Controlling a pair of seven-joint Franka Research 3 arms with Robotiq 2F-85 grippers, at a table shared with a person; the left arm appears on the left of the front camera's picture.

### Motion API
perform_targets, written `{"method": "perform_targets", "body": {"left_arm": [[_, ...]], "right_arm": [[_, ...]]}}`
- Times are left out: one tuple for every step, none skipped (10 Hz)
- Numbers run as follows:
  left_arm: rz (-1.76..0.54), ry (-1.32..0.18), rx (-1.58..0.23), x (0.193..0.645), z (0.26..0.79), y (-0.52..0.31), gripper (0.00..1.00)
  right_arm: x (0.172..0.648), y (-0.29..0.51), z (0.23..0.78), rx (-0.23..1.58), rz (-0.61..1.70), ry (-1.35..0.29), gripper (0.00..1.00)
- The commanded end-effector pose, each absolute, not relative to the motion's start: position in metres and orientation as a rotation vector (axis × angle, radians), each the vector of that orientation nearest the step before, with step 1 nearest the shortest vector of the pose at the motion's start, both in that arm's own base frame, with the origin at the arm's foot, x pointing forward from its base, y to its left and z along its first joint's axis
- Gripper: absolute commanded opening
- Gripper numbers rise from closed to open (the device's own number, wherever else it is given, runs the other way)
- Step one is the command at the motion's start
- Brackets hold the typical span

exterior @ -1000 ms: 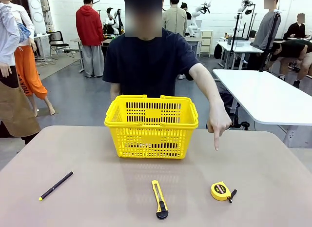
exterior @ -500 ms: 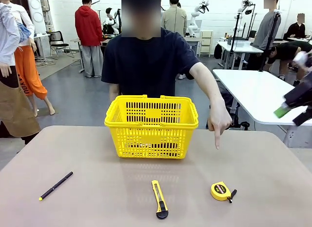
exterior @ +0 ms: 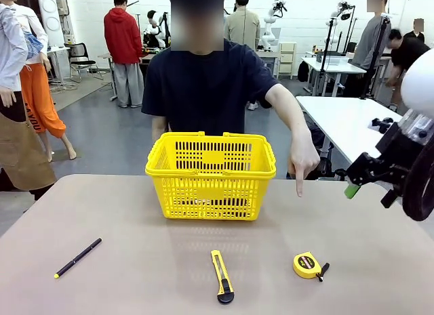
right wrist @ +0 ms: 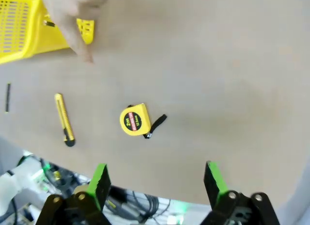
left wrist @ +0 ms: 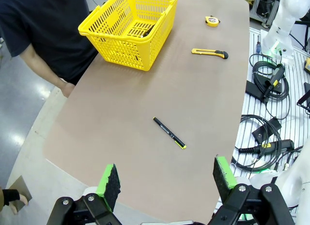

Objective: Place the items the person wants into the basket.
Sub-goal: Pick up the item the person points to and place it in the Market Basket.

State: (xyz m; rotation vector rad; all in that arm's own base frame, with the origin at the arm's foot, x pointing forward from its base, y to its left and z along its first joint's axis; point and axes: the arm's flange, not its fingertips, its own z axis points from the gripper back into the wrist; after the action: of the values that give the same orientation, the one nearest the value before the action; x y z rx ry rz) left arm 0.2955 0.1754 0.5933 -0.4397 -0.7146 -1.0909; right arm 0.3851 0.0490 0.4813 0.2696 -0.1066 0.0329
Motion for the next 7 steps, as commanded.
{"method": "perform_targets", "body": {"left_arm": [[-1.105, -0.739, -0.450, 0.295, 0.594, 0.176, 1.00], [-1.105, -0.739, -0.450, 0.295, 0.594, 0.176, 1.00], [-1.105, -0.739, -0.450, 0.295, 0.594, 0.176, 1.00], [-1.105, -0.739, -0.450, 0.295, 0.594, 0.176, 1.00], [-1.105, -0.739, -0.450, 0.295, 0.594, 0.176, 1.00], [-1.105, -0.739, -0.450, 0.295, 0.594, 0.176, 1.00], [-1.105, -0.739, -0.450, 0.295, 0.594, 0.176, 1.00]], "right_arm": [[0.378, 0.052, 0.478, 0.234, 0.035, -0.154, 1.00], [0.368, 0.045, 0.485, 0.279, 0.121, -0.130, 1.00], [0.384, 0.053, 0.478, 0.261, 0.040, -0.117, 1.00], [0.384, 0.053, 0.478, 0.261, 0.040, -0.117, 1.00], [0.384, 0.053, 0.478, 0.261, 0.040, -0.117, 1.00], [0.384, 0.053, 0.478, 0.261, 0.040, -0.117, 1.00], [0.384, 0.053, 0.478, 0.261, 0.040, -0.117, 1.00]]}}
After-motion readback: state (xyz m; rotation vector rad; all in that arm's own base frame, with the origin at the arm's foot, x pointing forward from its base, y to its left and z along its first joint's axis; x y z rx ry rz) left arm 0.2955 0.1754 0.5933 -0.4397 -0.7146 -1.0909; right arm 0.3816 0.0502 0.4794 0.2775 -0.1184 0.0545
